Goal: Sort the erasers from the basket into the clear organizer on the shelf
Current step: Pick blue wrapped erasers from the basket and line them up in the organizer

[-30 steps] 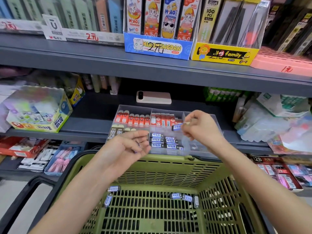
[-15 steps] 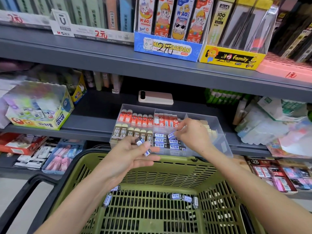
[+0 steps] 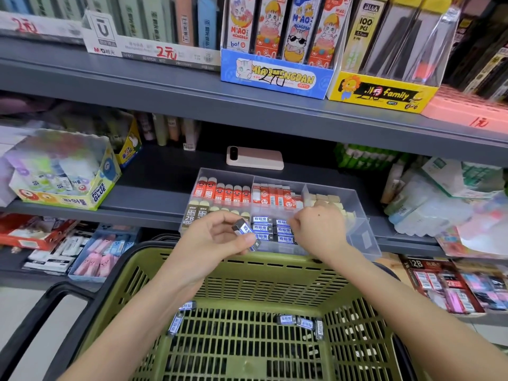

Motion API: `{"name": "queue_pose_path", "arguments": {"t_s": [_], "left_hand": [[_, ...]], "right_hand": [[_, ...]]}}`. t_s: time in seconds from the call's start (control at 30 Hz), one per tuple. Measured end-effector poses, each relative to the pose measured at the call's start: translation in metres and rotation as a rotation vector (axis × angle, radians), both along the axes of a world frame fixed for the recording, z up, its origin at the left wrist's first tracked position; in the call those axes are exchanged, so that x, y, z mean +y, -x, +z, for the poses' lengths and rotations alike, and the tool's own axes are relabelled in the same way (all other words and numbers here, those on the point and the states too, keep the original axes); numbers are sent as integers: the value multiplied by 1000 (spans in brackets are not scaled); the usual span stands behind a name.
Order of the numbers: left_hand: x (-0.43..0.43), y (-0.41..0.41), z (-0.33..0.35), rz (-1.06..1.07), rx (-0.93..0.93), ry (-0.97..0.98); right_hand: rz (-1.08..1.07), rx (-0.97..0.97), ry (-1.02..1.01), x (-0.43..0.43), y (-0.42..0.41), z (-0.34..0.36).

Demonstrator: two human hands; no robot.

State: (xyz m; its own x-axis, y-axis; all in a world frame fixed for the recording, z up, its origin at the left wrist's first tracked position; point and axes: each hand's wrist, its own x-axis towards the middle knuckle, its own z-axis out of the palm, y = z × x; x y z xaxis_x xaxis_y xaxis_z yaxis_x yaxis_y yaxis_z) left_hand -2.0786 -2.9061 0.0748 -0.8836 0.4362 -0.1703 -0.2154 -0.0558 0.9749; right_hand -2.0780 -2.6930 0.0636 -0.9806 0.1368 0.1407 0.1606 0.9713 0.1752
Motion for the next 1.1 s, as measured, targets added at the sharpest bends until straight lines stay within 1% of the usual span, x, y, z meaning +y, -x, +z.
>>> {"name": "queue_pose_path", "arguments": {"t_s": [0.1,0.17,0.2,0.23,0.27,0.33,0.37,0.43,0.57,0.63,0.67,0.7,0.73,0.77,0.83,0.87,0.93,0.97,1.03,1.1], "left_hand": [[5,1,-1,21,37,-14],[7,3,-2,31,46,-12],[9,3,-2,30,52,-8],[10,3,-3,27,57,-3],[12,3,-3,23,59,-1],[17,3,-2,3,59,-15],[19,2,-2,-10,62,-29],[26,1,0,-41,76,-54],[40,-1,4,-81,139,-49],[47,1,7,-76,166,-17],[50,4,6,-71,207,30],[53,6,4,-69,287,114],[54,9,1,-70,419,248],[54,11,-4,-81,595,418],[51,13,-14,-168,920,721],[50,14,-20,-235,1024,812],[49,17,-28,-353,1158,897],[49,19,-30,-400,1195,917],[49,23,-30,-456,1236,922],[49,28,-28,-479,1253,916]], "right_hand": [[-13,-14,49,3,-2,5],[18,75,121,7,-8,10],[46,135,190,9,-11,13],[83,180,320,9,-15,18],[123,193,518,9,-20,24],[210,73,982,5,-28,37],[249,5,1149,2,-32,42],[293,-84,1320,-1,-38,48],[325,-129,1464,-3,-42,52],[315,-95,1452,3,-39,54],[288,-49,1410,8,-34,55],[250,10,1337,15,-29,55],[213,65,1241,22,-24,55],[179,97,1133,30,-19,53],[140,65,909,41,-10,46],[140,25,812,44,-8,41],[187,-38,646,44,-7,31],[224,-58,568,43,-6,28],[288,-86,440,39,-3,25],[321,-113,374,35,2,27]]}}
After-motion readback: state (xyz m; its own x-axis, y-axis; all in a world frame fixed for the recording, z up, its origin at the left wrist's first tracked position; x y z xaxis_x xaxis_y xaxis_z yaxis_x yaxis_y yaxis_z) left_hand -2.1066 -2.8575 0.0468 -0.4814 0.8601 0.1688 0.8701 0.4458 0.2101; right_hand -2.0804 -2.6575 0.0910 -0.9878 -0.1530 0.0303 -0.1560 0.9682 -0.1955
